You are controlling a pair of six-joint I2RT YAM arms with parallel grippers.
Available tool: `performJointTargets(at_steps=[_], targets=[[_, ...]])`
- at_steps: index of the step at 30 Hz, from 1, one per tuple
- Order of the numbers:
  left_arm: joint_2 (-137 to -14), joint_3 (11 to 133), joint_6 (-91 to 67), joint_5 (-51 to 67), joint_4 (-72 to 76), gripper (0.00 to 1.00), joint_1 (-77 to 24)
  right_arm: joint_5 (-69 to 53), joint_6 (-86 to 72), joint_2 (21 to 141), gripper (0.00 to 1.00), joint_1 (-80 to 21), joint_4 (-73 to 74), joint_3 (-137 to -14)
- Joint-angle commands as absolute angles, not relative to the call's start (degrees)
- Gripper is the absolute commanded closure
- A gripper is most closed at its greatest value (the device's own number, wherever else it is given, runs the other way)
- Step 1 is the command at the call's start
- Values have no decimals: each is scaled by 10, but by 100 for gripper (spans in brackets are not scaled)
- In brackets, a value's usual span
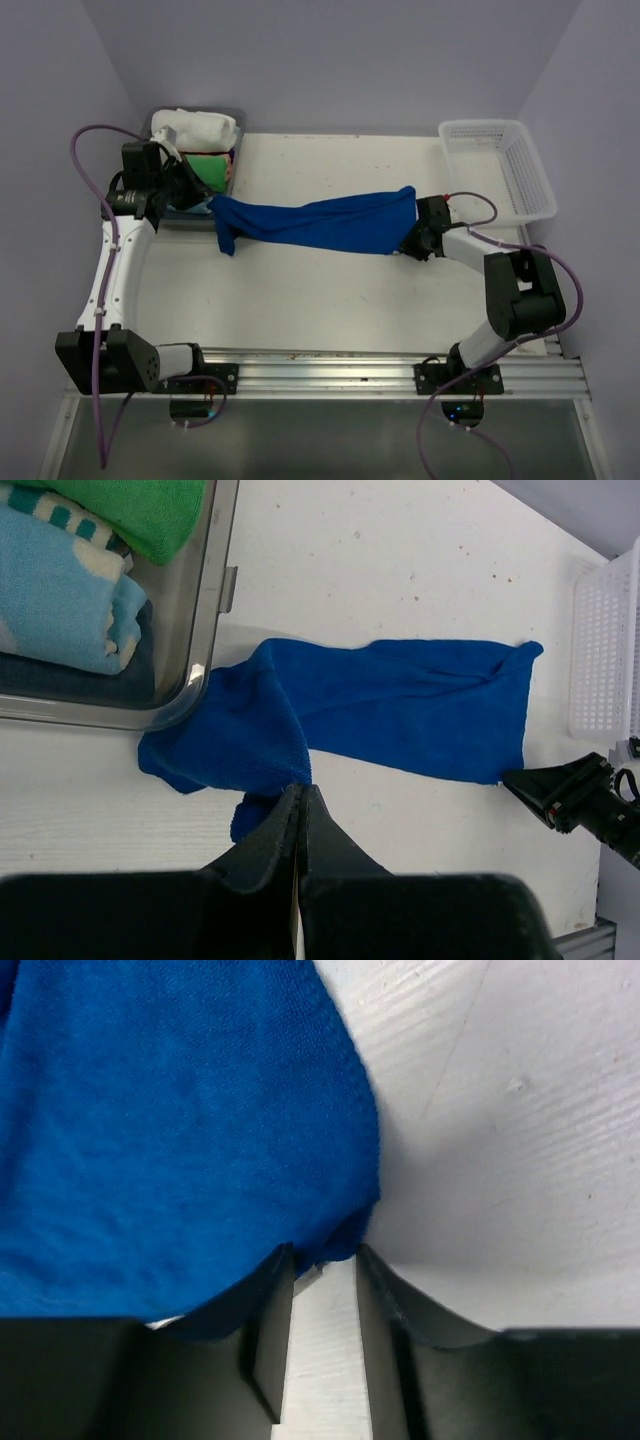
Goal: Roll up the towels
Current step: Flatten the towel
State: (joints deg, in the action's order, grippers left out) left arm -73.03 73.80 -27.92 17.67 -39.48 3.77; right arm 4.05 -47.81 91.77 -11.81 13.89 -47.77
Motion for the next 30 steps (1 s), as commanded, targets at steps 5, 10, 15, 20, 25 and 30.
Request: performJointTargets(at_steps=[5,10,15,20,25,30], targets=[[-716,741,-280,171,-381,100,43,105,-510,929,100,-112,137,-485],[-716,761,-277,164,-392,100,45,151,-463,801,100,-101,209,-533],[-727,792,-284,190,-384,100,48,185,-409,713,100,-66,287,-614],[-740,809,-296,231,-367,100,51,185,-365,667,100,-37,348,-637],[-691,706,-284,243,-386,100,54,208,-364,583,100,-33,403,-570],[-634,549,-295,175,-407,96,55,173,-401,512,100,-33,470,-459]])
